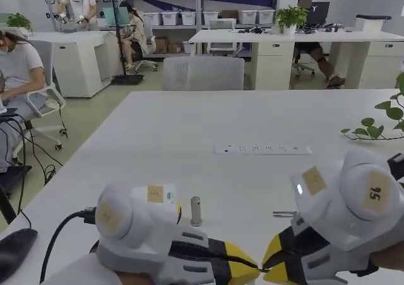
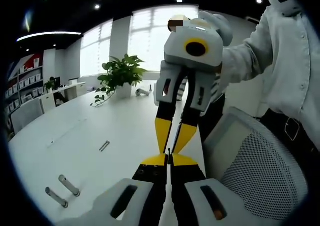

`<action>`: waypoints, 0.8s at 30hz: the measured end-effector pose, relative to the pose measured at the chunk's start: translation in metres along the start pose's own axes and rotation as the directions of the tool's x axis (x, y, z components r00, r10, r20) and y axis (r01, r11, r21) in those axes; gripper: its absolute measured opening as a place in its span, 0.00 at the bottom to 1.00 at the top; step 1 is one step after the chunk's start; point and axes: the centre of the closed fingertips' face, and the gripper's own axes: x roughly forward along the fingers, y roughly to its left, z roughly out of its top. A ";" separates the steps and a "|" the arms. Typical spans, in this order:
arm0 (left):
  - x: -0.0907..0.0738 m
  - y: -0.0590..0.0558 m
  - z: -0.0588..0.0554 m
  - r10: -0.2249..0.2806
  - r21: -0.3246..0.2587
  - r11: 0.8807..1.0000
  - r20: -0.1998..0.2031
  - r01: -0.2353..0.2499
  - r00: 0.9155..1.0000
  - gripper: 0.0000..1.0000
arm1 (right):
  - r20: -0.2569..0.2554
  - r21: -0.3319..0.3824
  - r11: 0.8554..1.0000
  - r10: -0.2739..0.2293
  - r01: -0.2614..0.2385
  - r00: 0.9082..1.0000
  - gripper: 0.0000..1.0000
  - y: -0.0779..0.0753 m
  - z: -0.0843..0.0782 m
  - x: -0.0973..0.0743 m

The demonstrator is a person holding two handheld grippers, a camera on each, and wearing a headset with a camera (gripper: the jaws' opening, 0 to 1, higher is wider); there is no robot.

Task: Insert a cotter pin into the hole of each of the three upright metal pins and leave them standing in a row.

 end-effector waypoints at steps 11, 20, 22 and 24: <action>-0.003 -0.002 0.001 -0.018 0.004 1.000 0.021 0.018 1.000 0.00 | 0.014 -0.041 0.999 0.002 -0.002 1.000 0.05 0.003 0.003 -0.002; -0.004 -0.004 -0.003 -0.041 -0.018 0.999 0.028 0.041 0.999 0.00 | 0.045 -0.025 1.000 0.010 -0.009 0.999 0.04 0.005 0.006 -0.003; -0.003 -0.004 -0.003 -0.042 -0.019 0.999 0.026 0.042 0.999 0.00 | 0.046 -0.025 1.000 0.009 -0.008 0.999 0.04 0.005 0.005 -0.003; -0.002 -0.005 -0.003 -0.045 -0.024 0.999 0.027 0.046 0.999 0.00 | 0.046 -0.023 1.000 0.010 -0.009 0.999 0.04 0.005 0.005 -0.004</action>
